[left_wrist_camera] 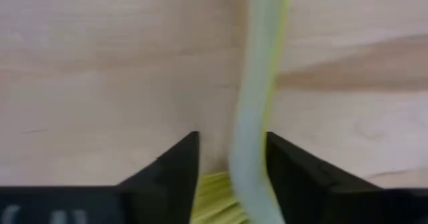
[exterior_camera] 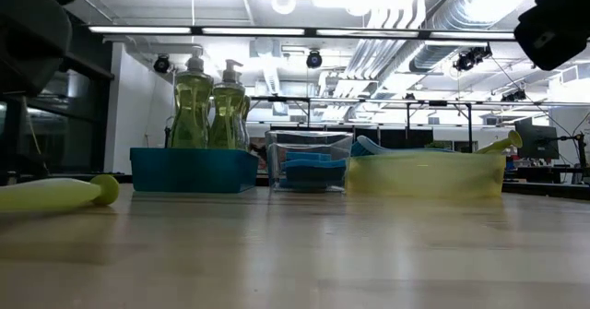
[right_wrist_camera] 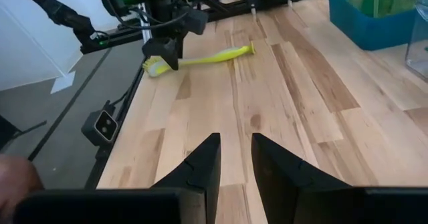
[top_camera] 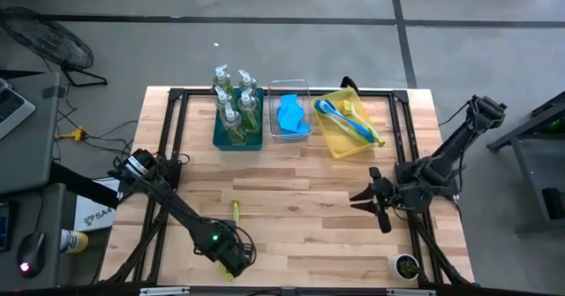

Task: Pick & Place Kitchen Sink Supplies
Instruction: Put the yellow dish brush into the yellow bin

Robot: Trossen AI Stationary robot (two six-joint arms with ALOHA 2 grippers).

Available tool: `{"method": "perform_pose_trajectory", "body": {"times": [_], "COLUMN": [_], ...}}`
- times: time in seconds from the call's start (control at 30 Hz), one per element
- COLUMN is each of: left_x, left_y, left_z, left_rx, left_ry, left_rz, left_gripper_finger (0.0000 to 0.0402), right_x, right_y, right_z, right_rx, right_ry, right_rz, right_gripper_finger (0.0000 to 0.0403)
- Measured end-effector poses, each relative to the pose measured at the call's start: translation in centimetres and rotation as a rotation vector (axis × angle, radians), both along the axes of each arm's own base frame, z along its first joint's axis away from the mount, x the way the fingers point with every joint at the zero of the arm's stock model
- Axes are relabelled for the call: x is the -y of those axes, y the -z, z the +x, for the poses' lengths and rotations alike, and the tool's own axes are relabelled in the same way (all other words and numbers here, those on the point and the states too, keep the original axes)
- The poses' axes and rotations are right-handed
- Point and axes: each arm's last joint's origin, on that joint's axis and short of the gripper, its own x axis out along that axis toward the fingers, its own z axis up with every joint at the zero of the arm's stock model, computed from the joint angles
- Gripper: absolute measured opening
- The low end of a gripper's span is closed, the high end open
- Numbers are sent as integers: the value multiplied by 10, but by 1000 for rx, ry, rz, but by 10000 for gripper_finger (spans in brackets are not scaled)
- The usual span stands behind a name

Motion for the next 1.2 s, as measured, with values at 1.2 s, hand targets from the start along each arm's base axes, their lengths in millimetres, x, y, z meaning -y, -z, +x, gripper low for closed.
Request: {"method": "perform_pose_trajectory", "body": {"times": [1.2], "left_x": [12], "left_y": [-66], "left_z": [48], "left_rx": [748], "left_ry": [481], "left_rz": [829], "left_gripper_finger": [61], "right_x": [-38], "right_y": [34], "right_z": [33], "right_rx": [6], "right_ry": [3], "right_rz": [57], "right_gripper_finger": [78]}}
